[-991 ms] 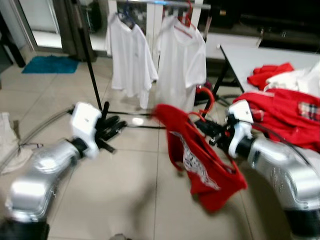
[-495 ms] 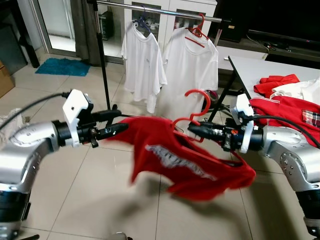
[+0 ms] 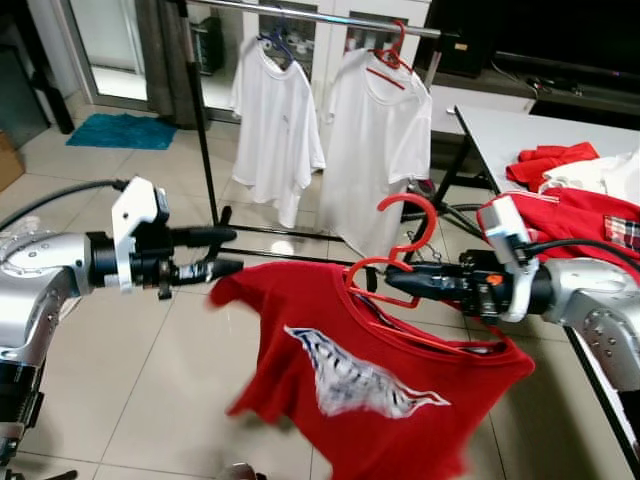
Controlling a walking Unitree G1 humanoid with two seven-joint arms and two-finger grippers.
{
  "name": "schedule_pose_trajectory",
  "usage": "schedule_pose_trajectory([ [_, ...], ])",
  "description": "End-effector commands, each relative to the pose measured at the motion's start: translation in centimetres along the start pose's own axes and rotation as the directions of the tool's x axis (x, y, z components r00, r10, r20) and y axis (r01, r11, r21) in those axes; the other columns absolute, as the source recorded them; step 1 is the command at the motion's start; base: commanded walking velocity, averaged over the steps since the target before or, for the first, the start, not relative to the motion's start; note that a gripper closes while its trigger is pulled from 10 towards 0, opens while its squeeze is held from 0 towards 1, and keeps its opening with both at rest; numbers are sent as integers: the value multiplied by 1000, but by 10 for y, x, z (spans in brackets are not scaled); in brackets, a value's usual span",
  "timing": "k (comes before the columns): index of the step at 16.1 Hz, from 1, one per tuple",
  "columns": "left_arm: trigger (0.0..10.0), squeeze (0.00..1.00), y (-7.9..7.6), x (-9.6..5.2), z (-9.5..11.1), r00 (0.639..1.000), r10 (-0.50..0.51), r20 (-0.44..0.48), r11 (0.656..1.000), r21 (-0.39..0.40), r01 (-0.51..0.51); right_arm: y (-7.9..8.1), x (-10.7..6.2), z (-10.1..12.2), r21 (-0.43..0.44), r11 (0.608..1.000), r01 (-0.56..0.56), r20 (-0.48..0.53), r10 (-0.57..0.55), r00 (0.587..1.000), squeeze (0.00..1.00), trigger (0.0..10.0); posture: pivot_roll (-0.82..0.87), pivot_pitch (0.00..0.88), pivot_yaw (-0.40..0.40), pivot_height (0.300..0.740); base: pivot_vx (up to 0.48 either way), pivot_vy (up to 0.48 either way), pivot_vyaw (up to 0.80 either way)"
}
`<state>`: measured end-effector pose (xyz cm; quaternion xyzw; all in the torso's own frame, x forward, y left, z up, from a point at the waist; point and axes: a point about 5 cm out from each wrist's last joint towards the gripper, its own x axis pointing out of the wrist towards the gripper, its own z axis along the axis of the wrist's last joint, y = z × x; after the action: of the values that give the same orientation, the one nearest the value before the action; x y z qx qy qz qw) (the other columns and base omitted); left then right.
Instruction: Hang hanger
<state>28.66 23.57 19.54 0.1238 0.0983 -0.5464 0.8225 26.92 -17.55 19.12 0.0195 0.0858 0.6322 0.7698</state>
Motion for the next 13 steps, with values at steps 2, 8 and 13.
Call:
schedule_pose_trajectory([
  [2, 10000, 0, -5, -4, -6, 998, -58, -25, 998, 21, 59, -2, -10, 20, -47, 999, -2, 77, 6, 997, 0, 10000, 33, 9, -46, 740, 0, 0, 0],
  [8, 10000, 0, 6, -4, -19, 995, -58, -80, 998, 33, 60, 4, -20, 33, -42, 994, -104, 98, 108, 989, 0, 10000, 33, 0, -49, 740, 0, 0, 0],
  [13, 0, 0, 11, -3, -12, 995, -100, -20, 995, 17, 100, 3, -21, 35, -48, 994, -98, 95, 102, 990, 0, 10000, 33, 0, -40, 740, 0, 0, 0],
])
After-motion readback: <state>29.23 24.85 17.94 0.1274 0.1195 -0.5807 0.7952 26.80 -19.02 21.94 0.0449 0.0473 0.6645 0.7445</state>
